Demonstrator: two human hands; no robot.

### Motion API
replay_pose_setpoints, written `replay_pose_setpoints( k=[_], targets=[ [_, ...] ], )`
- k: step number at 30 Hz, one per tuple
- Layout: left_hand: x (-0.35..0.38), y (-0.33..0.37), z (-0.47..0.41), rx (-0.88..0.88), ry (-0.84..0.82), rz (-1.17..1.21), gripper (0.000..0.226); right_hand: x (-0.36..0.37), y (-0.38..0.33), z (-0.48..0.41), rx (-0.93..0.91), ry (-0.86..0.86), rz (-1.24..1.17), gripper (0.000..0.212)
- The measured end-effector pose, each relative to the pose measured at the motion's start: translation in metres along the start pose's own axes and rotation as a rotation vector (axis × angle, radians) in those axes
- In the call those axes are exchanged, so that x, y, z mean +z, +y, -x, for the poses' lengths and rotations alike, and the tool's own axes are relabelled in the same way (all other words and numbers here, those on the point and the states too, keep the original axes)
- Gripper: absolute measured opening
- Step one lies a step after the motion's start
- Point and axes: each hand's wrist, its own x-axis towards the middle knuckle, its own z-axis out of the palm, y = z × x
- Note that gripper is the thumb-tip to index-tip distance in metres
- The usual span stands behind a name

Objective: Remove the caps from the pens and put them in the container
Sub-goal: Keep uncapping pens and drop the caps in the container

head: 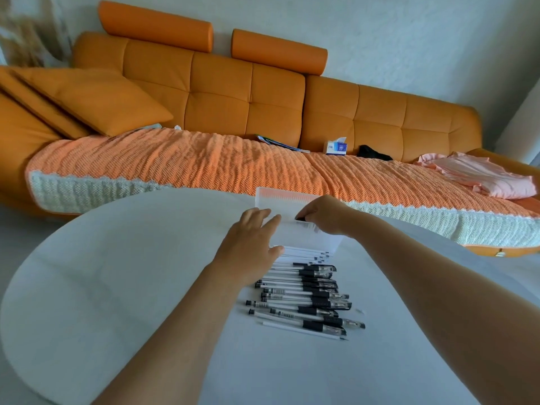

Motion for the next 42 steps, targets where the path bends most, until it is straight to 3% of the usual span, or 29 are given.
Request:
replay_pose_setpoints(
  k=[3,4,11,16,20,28,38,42],
  targets=[
    [0.001,0.002,0.0,-0.007,0.003,-0.018,0.066,-0.003,-0.002,0.002,0.042,-0.067,-0.144,0.024],
    [0.002,0.003,0.0,-0.01,0.004,-0.023,0.067,-0.002,-0.004,0.004,0.06,-0.079,-0.155,0.029],
    [0.002,0.004,0.001,-0.002,0.009,-0.03,0.067,0.001,-0.007,0.019,0.023,-0.113,-0.046,0.036],
    [-0.002,0.013,0.005,0.04,0.075,-0.034,0.065,-0.008,0.006,0.043,-0.144,0.083,-0.094,0.035],
    [-0.007,0.032,0.017,0.135,0.157,0.028,0.043,-0.011,0.018,0.078,-0.214,0.202,-0.102,0.038],
    [-0.001,0.073,0.049,0.238,-0.049,0.147,0.005,0.013,0.065,0.141,-0.106,0.033,-0.049,0.023],
    [0.01,0.085,0.063,0.277,-0.181,0.036,0.014,0.029,0.091,0.165,-0.037,-0.019,-0.115,0.002],
    [0.009,0.087,0.065,0.282,-0.179,0.021,0.017,0.031,0.089,0.167,-0.057,-0.011,-0.067,0.006]
  ],
)
